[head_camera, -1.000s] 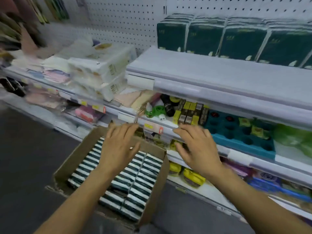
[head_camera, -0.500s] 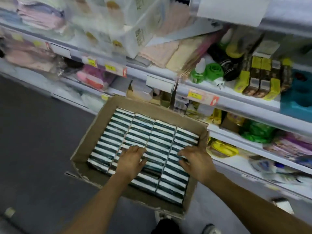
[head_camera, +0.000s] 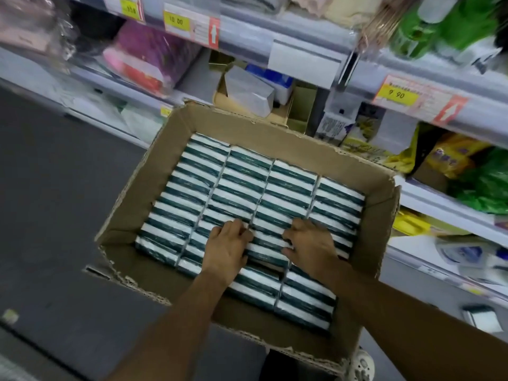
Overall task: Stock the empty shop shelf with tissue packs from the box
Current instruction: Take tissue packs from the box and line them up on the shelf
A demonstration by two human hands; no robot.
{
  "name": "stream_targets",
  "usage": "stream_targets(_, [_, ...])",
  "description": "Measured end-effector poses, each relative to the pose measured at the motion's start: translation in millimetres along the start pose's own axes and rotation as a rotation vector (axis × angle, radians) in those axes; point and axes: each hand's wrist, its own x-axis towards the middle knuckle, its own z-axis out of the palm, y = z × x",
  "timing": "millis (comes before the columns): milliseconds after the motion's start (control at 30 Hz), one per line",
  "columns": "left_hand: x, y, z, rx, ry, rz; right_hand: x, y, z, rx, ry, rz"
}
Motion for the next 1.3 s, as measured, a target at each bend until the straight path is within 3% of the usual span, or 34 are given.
stream_targets(167, [-1.6, -4.5, 5.3, 0.009, 0.063, 0.056, 3.7, -2.0, 14.4, -0.129, 0.076, -0.037])
stream_targets(400, [3.5, -4.0, -3.4, 0.053, -0.029, 0.092, 5.0, -13.9, -3.2, 0.017, 0.048, -0.009])
stream_targets(500, [-2.2, -3.4, -23.0, -0.173, -0.062, 0.048, -12.1, 1.0, -16.0, 0.317, 0.091, -0.059])
stream_targets(633, [-12.2, 4.9, -80.6, -0.817, -0.161, -0.219, -41.1, 17.8, -67.4, 0.606, 0.141, -0.015])
stream_targets(900, [-14.9, 40.7, -203.6, -1.232, 0.186, -0.393, -96.7, 49.1, -182.8, 0.843, 0.398, 0.167])
stream_targets(1067, [-14.8, 78.1, -269.1, -1.285, 0.324, -0.295, -152.4, 64.3, -259.1, 1.059, 0.534, 0.172])
stream_targets(1300, [-4.8, 149.2, -342.8, -1.309, 0.345, -0.141, -227.0, 91.6, -326.6, 1.143, 0.733, 0.126])
